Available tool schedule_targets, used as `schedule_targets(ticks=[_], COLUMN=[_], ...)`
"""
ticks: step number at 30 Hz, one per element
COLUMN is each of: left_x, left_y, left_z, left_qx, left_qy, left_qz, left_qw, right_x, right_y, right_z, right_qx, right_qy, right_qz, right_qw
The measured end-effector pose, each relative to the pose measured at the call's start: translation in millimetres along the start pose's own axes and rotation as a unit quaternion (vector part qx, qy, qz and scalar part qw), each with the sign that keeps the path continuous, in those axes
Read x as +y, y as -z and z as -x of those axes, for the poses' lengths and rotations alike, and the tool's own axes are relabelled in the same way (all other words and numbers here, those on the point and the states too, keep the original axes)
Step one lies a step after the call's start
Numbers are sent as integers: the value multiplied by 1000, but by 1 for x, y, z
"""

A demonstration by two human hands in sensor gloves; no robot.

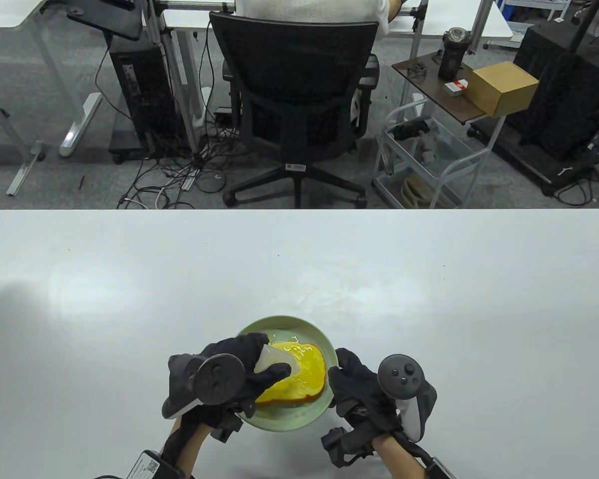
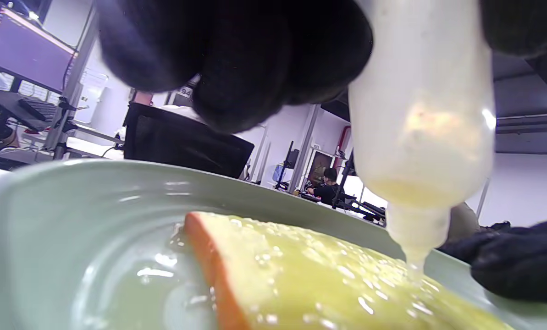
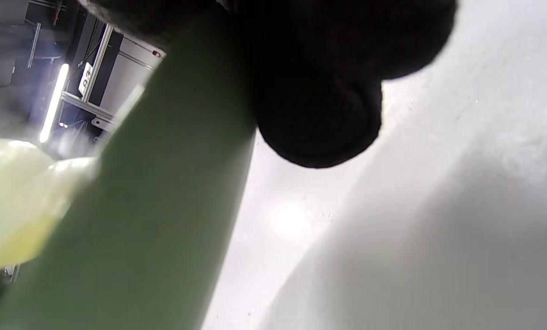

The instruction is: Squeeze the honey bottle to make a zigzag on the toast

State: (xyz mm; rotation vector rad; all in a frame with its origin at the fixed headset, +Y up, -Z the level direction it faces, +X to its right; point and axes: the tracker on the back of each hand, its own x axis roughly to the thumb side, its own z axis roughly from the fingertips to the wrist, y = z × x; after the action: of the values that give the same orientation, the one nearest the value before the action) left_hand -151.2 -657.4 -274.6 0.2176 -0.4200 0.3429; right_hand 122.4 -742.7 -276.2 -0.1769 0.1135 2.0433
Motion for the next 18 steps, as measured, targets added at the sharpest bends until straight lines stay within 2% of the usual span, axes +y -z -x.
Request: schedule_targets(ticks=[10, 18], left_x=[5, 9], left_y=[-1, -1], left_z=[-7, 12], left_qx=[-16, 16], left_qy=[-16, -20], left_qz=[15, 9], left_qw=[1000, 1000], right_x=[-9, -5], right_y=[0, -9], right_z=[1, -2], right_qx=[-6, -25], right_qy=[-5, -20], right_qz=[21, 14], right_qw=[1000, 999])
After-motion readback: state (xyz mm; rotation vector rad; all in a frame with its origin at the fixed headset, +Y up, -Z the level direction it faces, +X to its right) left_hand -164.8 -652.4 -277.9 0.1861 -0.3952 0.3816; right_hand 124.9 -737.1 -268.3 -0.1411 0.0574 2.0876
